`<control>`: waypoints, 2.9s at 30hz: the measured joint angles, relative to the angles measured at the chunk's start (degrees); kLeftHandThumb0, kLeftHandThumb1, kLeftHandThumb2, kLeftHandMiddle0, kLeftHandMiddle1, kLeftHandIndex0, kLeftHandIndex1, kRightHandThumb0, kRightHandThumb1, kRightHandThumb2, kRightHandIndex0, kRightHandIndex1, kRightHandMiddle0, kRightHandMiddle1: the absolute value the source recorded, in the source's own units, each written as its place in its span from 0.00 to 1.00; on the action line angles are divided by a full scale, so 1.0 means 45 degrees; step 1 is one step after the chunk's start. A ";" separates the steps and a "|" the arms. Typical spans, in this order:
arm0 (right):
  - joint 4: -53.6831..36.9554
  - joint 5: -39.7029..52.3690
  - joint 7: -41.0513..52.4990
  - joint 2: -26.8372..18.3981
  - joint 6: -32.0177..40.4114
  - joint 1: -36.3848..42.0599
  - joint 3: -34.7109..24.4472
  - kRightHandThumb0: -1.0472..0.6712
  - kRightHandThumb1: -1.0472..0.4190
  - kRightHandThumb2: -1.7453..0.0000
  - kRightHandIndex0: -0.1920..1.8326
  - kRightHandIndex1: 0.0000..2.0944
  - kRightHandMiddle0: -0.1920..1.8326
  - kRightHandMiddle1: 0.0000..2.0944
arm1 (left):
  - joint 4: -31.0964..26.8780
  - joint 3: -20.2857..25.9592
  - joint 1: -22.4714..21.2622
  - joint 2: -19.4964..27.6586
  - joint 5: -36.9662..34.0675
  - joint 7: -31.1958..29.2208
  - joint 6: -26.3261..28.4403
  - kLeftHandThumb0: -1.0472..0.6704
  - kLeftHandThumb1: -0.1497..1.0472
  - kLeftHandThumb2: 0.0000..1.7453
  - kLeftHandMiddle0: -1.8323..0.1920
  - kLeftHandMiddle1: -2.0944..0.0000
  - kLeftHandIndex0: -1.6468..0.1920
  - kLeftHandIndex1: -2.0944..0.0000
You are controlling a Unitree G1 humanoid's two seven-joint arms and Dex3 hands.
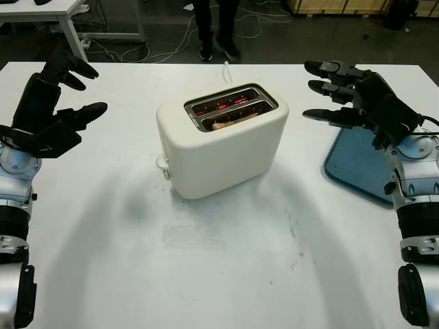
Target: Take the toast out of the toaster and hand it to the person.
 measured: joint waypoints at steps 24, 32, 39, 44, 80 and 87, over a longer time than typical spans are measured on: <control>-0.0460 -0.0017 0.0028 0.0003 0.0175 -0.0004 0.0007 0.46 0.16 1.00 0.32 0.00 0.33 0.00 | -0.0038 0.0004 0.0000 -0.0008 0.0007 -0.0072 0.0044 0.00 0.89 0.26 0.91 0.17 0.90 0.22; -0.0371 -0.0101 0.0024 0.0003 0.0091 -0.0075 0.0018 0.46 0.17 1.00 0.33 0.01 0.33 0.00 | -0.0029 0.0004 -0.0001 -0.0008 0.0007 -0.0071 0.0021 0.00 0.89 0.26 0.91 0.17 0.90 0.23; -0.0083 -0.0076 0.0046 0.0040 0.0063 -0.0192 0.0019 0.47 0.17 1.00 0.33 0.00 0.33 0.00 | -0.0027 0.0003 -0.0001 -0.0008 0.0013 -0.0062 0.0018 0.00 0.89 0.26 0.91 0.17 0.90 0.23; -0.0136 -0.0082 0.0047 0.0041 0.0065 -0.0200 0.0025 0.51 0.17 1.00 0.32 0.00 0.33 0.00 | -0.0021 0.0003 -0.0001 -0.0008 0.0013 -0.0062 0.0013 0.00 0.89 0.26 0.91 0.17 0.90 0.23; -0.0073 -0.0164 0.0074 0.0059 -0.0165 -0.0213 0.0103 0.48 0.18 1.00 0.34 0.01 0.34 0.00 | 0.0031 0.0004 0.0000 -0.0008 0.0009 -0.0042 0.0003 0.00 0.89 0.26 0.91 0.17 0.90 0.23; -0.0077 -0.0157 0.0067 0.0059 -0.0165 -0.0213 0.0107 0.48 0.17 1.00 0.33 0.00 0.33 0.00 | 0.0052 0.0006 -0.0001 -0.0008 0.0008 -0.0043 -0.0027 0.00 0.89 0.26 0.91 0.17 0.90 0.23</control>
